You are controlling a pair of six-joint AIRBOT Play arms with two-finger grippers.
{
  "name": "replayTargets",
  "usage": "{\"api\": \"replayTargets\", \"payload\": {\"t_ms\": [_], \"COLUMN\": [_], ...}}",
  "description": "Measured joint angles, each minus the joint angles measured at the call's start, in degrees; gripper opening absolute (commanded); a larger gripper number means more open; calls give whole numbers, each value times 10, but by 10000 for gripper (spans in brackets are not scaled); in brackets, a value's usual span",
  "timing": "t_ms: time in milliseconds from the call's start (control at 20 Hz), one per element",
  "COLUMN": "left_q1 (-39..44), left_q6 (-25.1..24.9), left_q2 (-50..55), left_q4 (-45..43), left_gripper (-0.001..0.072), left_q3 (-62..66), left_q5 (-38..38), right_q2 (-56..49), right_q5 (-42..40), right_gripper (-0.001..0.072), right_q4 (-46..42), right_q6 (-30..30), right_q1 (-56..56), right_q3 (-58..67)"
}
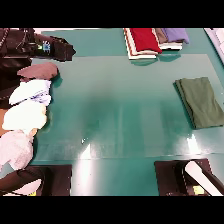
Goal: Fold the shirts.
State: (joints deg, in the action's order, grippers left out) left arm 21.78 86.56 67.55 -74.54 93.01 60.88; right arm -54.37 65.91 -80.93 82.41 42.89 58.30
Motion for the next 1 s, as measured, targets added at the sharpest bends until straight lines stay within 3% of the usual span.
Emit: {"api": "replayTargets", "payload": {"t_ms": [350, 400, 500, 550, 600, 1000], "left_q1": [0, 0, 0, 0, 0, 0], "left_q6": [0, 0, 0, 0, 0, 0], "left_q2": [0, 0, 0, 0, 0, 0], "left_q4": [0, 0, 0, 0, 0, 0], "left_gripper": [29, 30, 30, 30, 29, 29], "left_q3": [0, 0, 0, 0, 0, 0], "left_q5": [-4, -4, -4, -4, -4, -4], "right_q2": [-3, -3, -4, -4, -4, -4], "right_q5": [6, 1, -10, -16, -19, -28], "right_gripper": [566, 525, 318, 134, 21, 21], "right_q4": [172, 181, 193, 197, 199, 207], "right_q6": [3, 3, 3, 2, -2, -23], "right_q1": [-207, -243, -313, -345, -372, -479], "right_q3": [45, 45, 46, 47, 47, 47]}}
